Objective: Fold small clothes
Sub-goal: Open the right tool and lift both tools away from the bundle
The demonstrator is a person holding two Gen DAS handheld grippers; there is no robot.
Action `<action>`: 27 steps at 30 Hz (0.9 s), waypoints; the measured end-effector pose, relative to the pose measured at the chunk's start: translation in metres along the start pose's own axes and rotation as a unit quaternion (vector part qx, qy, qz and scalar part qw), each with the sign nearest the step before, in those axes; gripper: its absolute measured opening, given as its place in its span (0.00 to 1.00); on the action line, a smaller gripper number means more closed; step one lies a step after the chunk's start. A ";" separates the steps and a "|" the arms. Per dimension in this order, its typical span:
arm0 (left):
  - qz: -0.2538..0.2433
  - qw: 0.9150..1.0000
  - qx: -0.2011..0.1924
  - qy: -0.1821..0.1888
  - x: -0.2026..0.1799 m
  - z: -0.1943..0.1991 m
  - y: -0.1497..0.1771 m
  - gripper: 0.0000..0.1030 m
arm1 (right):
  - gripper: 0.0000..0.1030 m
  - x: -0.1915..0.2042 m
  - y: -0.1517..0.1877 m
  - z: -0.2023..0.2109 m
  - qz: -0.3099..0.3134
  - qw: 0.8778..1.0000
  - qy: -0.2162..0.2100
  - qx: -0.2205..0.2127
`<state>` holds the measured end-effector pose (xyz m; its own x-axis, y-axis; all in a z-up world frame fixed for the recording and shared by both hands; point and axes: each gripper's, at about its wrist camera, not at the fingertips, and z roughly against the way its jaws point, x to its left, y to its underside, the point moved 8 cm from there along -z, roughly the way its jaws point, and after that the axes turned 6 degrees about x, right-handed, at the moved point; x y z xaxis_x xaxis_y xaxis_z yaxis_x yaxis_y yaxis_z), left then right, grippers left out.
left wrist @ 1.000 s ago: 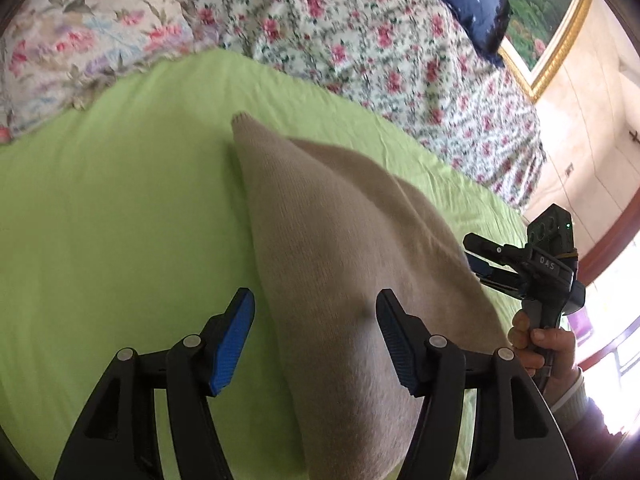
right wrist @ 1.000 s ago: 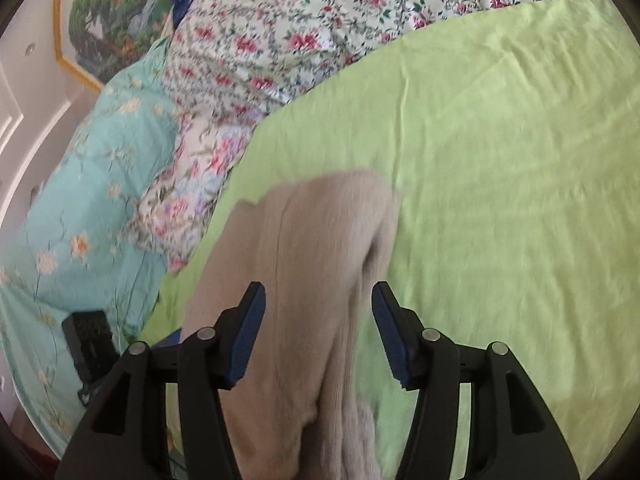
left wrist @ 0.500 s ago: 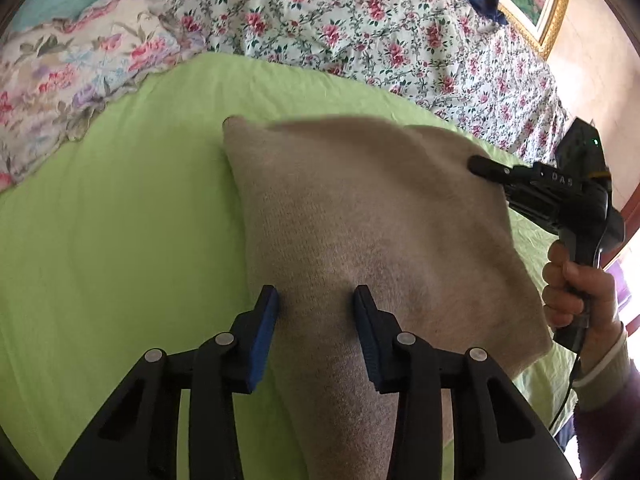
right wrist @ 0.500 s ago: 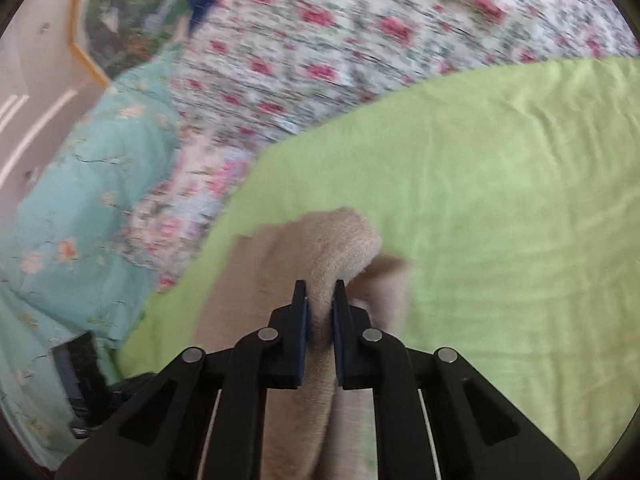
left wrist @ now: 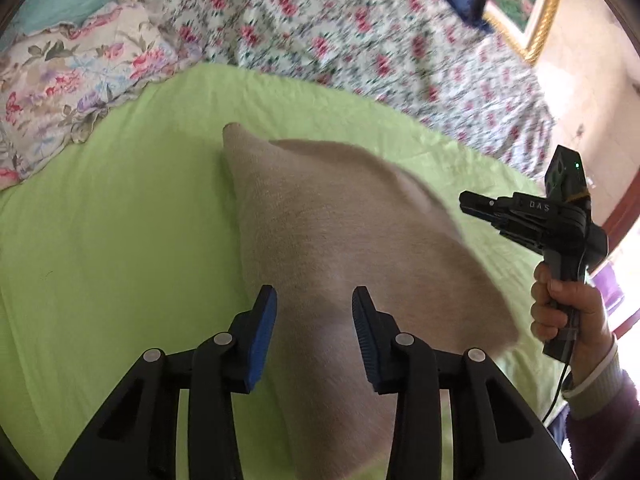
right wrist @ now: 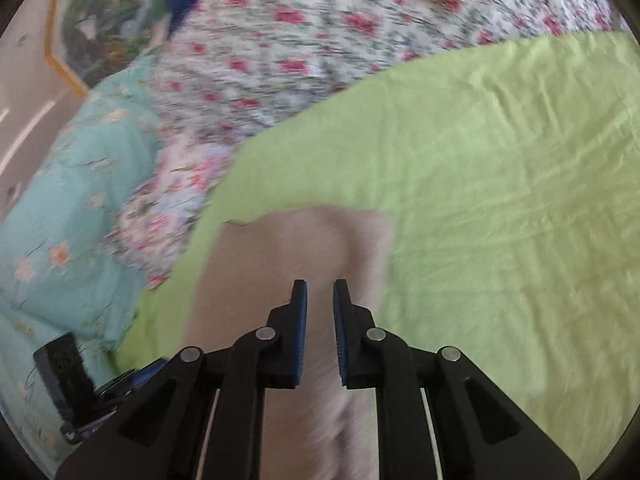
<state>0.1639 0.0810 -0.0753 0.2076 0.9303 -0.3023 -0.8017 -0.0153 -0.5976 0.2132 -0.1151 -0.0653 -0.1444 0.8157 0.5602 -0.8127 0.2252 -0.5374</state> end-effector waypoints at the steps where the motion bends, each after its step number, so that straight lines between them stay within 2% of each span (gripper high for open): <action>1: -0.004 1.000 -0.006 0.014 -0.006 0.006 0.001 0.38 | 0.14 0.011 0.007 0.001 0.010 1.000 -0.009 0.003; 4: -0.022 0.997 -0.020 0.077 -0.032 0.021 0.011 0.38 | 0.15 0.035 0.036 -0.006 0.028 0.998 -0.041 0.030; 6: -0.026 0.995 -0.008 0.094 -0.039 0.016 0.020 0.38 | 0.15 0.038 0.057 -0.015 0.034 0.997 -0.039 0.053; 9: -0.022 0.997 0.029 0.070 -0.030 -0.003 0.037 0.37 | 0.14 0.010 0.079 -0.024 0.029 0.997 0.024 0.065; 10: -0.017 0.997 0.036 0.072 -0.026 -0.007 0.043 0.37 | 0.10 -0.003 0.084 -0.026 0.021 0.997 0.037 0.065; 11: -0.011 0.996 0.041 0.075 -0.023 -0.010 0.049 0.37 | 0.08 -0.014 0.087 -0.026 0.013 0.997 0.037 0.061; 12: -0.009 0.996 0.046 0.075 -0.021 -0.012 0.055 0.34 | 0.00 -0.025 0.090 -0.026 0.001 0.998 0.034 0.054; 14: -0.011 0.996 0.047 0.071 -0.020 -0.015 0.064 0.32 | 0.00 -0.032 0.091 -0.027 -0.012 0.998 0.024 0.051; 19: -0.009 0.997 0.042 0.067 -0.021 -0.015 0.069 0.32 | 0.02 -0.020 0.089 -0.019 0.011 0.998 0.045 0.044; 23: -0.014 0.997 0.043 0.064 -0.021 -0.009 0.069 0.33 | 0.03 0.001 0.091 0.002 0.043 0.998 0.031 0.033; 25: -0.018 0.997 0.044 0.064 -0.025 -0.005 0.070 0.33 | 0.03 0.011 0.100 0.008 0.061 0.997 0.027 0.039; 27: -0.023 0.997 0.045 0.066 -0.028 -0.001 0.075 0.33 | 0.03 0.011 0.112 0.008 0.078 0.995 0.042 0.054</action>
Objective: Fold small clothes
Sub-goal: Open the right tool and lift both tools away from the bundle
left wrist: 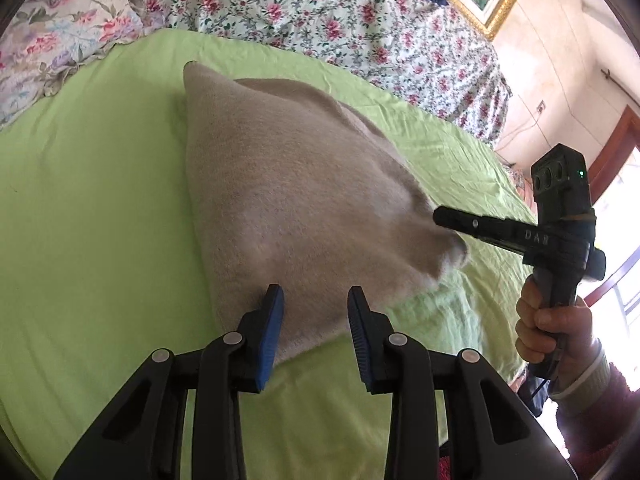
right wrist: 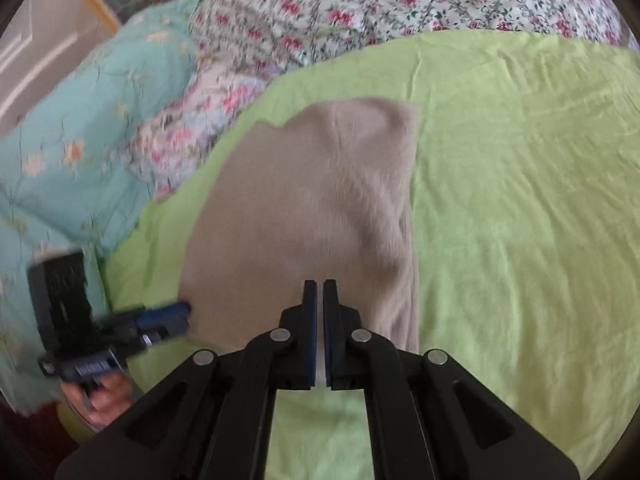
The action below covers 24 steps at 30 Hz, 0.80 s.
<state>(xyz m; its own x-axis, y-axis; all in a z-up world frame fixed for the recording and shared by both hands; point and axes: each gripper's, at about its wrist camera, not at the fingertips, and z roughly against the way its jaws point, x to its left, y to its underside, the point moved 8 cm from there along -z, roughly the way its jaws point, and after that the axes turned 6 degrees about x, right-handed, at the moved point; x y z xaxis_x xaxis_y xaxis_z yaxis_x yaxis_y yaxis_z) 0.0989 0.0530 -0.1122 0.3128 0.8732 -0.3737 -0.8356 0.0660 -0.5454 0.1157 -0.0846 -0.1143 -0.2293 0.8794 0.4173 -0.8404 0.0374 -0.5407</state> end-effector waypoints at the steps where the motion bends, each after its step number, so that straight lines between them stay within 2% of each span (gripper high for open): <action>1: -0.003 1.000 0.000 -0.004 -0.002 0.001 0.002 0.34 | 0.03 -0.002 0.007 -0.002 0.007 1.000 0.013 0.007; 4: -0.013 1.000 0.009 -0.020 -0.003 -0.003 0.008 0.38 | 0.03 -0.022 0.027 -0.014 0.007 0.997 0.067 0.035; 6: -0.021 0.999 0.028 -0.039 0.000 -0.012 0.014 0.38 | 0.03 -0.031 0.030 -0.014 -0.019 0.999 0.043 0.028; 8: -0.027 0.998 0.028 -0.051 -0.001 -0.014 0.017 0.38 | 0.03 -0.033 0.029 -0.013 -0.026 0.998 0.038 0.030; 12: -0.030 0.998 0.028 -0.052 -0.003 -0.013 0.017 0.38 | 0.03 -0.032 0.029 -0.014 -0.012 0.998 0.049 0.036; 16: -0.025 0.998 0.031 -0.046 -0.001 -0.015 0.020 0.38 | 0.02 -0.035 0.029 -0.013 -0.022 0.999 0.037 0.032; 24: -0.033 0.996 0.034 -0.072 -0.006 -0.001 0.024 0.41 | 0.03 -0.031 0.036 0.010 -0.019 0.996 0.087 0.030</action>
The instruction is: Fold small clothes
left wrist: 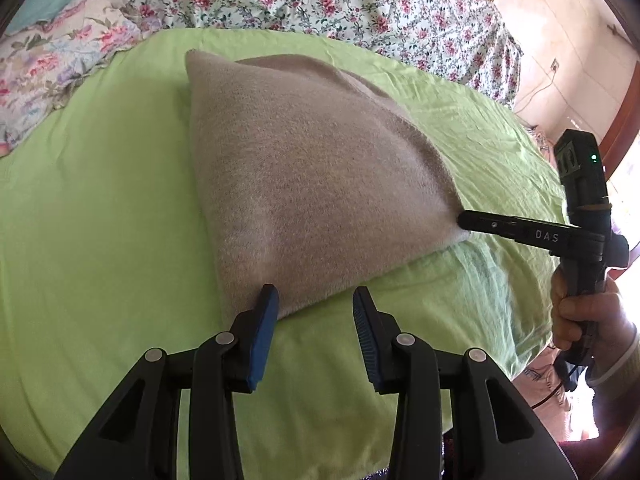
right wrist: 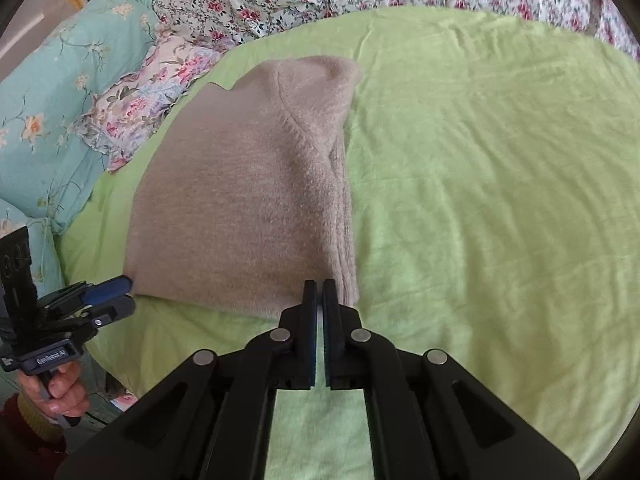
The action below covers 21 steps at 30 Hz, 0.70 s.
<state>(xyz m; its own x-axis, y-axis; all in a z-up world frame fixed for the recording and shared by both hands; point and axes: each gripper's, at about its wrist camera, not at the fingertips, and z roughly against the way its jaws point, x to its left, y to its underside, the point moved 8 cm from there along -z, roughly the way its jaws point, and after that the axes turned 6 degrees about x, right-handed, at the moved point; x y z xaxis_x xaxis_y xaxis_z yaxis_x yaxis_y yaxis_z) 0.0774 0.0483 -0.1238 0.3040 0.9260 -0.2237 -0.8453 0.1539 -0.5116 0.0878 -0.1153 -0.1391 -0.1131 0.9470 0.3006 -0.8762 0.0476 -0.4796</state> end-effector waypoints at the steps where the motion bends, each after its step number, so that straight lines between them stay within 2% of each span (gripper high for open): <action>1: 0.009 1.000 0.000 0.001 0.001 0.004 0.002 0.43 | 0.05 0.000 0.001 0.005 0.002 1.000 0.008 -0.002; 2: 0.016 1.000 0.000 0.002 0.002 0.007 0.004 0.48 | 0.06 0.001 0.002 0.009 0.002 1.000 0.016 -0.003; 3: 0.022 1.000 0.001 0.000 0.003 0.010 0.006 0.54 | 0.14 0.001 0.004 0.012 0.001 1.000 0.019 -0.003; 4: 0.026 1.000 -0.001 -0.006 0.004 0.013 0.009 0.57 | 0.29 0.001 0.005 0.014 -0.001 1.000 0.019 -0.004; 5: 0.028 0.999 -0.004 -0.024 0.006 0.018 0.012 0.64 | 0.37 0.002 0.006 0.018 -0.004 1.000 0.018 -0.007; 6: 0.029 0.999 -0.007 -0.036 0.007 0.021 0.014 0.66 | 0.45 0.004 0.007 0.023 -0.006 1.000 0.014 -0.013; 12: 0.033 0.998 -0.011 -0.053 0.008 0.038 0.023 0.68 | 0.46 0.019 0.020 0.040 0.008 1.000 0.004 -0.021; 14: 0.026 0.998 -0.009 -0.062 0.006 0.041 0.026 0.73 | 0.48 0.023 0.029 0.041 0.016 1.000 0.005 -0.015; 15: 0.024 0.997 -0.008 -0.068 0.005 0.042 0.028 0.79 | 0.52 0.025 0.034 0.042 0.020 1.000 0.005 -0.011; 17: 0.021 0.997 -0.007 -0.078 0.006 0.043 0.033 0.84 | 0.59 0.027 0.045 0.041 0.024 1.000 0.006 -0.003; 21: 0.022 0.996 0.007 -0.086 0.012 0.040 0.042 0.87 | 0.72 0.028 0.062 0.039 0.027 0.999 0.009 0.014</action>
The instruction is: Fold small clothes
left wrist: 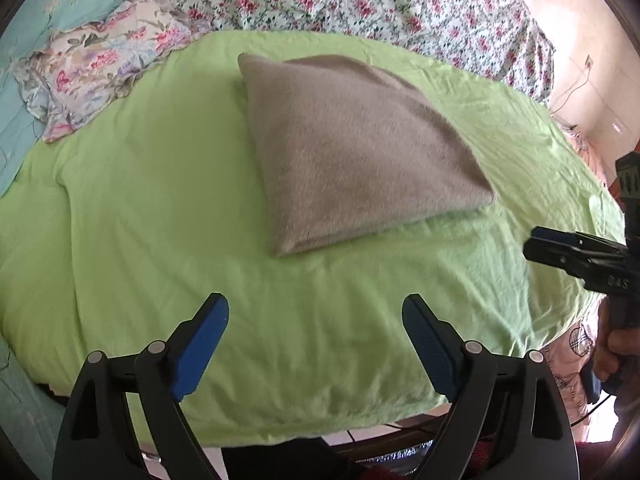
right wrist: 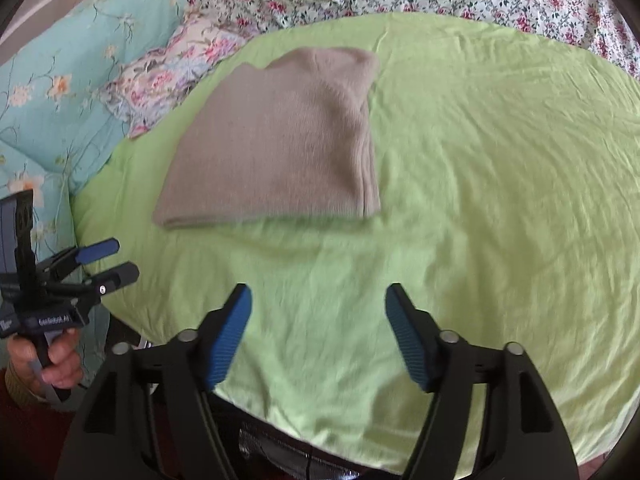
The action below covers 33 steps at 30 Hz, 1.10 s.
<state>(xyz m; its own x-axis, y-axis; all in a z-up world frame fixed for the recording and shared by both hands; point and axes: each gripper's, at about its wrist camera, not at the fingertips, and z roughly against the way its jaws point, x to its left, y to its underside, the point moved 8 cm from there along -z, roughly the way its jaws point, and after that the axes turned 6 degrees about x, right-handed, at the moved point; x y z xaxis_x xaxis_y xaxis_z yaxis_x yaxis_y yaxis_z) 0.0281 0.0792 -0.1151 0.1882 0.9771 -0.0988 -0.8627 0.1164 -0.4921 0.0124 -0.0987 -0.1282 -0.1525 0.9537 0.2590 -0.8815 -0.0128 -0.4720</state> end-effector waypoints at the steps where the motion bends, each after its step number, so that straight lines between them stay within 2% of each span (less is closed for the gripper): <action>1: 0.001 1.000 0.003 -0.001 0.001 0.000 0.003 0.87 | 0.74 0.001 0.003 0.001 0.002 1.000 0.000 0.002; 5: 0.001 1.000 -0.002 -0.024 0.009 0.009 0.003 0.87 | 0.80 0.008 0.004 0.014 0.017 1.000 0.000 -0.004; 10: -0.005 0.996 -0.032 -0.079 0.018 0.038 -0.010 0.87 | 0.89 0.025 -0.010 0.046 0.049 0.998 0.007 -0.040; 13: -0.017 0.994 -0.057 -0.097 0.015 0.059 -0.020 1.00 | 1.00 0.035 -0.019 0.059 0.075 0.995 0.011 -0.063; 15: -0.021 0.993 -0.067 -0.096 0.014 0.064 -0.023 1.00 | 1.00 0.039 -0.020 0.058 0.089 0.994 0.014 -0.069; 18: -0.021 0.994 -0.058 -0.095 0.013 0.056 -0.023 1.00 | 1.00 0.037 -0.016 0.040 0.090 0.995 0.022 -0.048; 25: -0.006 0.996 -0.017 -0.093 0.014 0.017 -0.008 1.00 | 1.00 0.032 -0.004 0.000 0.063 0.998 0.002 -0.010; 33: 0.006 0.994 -0.006 -0.105 0.020 0.004 -0.019 1.00 | 1.00 0.026 -0.017 -0.006 0.042 0.999 -0.004 -0.011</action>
<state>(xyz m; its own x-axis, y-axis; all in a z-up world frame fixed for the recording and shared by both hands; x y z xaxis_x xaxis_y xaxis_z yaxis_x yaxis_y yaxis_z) 0.0462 0.0976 -0.1042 0.0753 0.9942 0.0769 -0.8583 0.1039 -0.5025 0.0256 -0.0719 -0.1186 -0.2296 0.9469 0.2252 -0.8554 -0.0860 -0.5108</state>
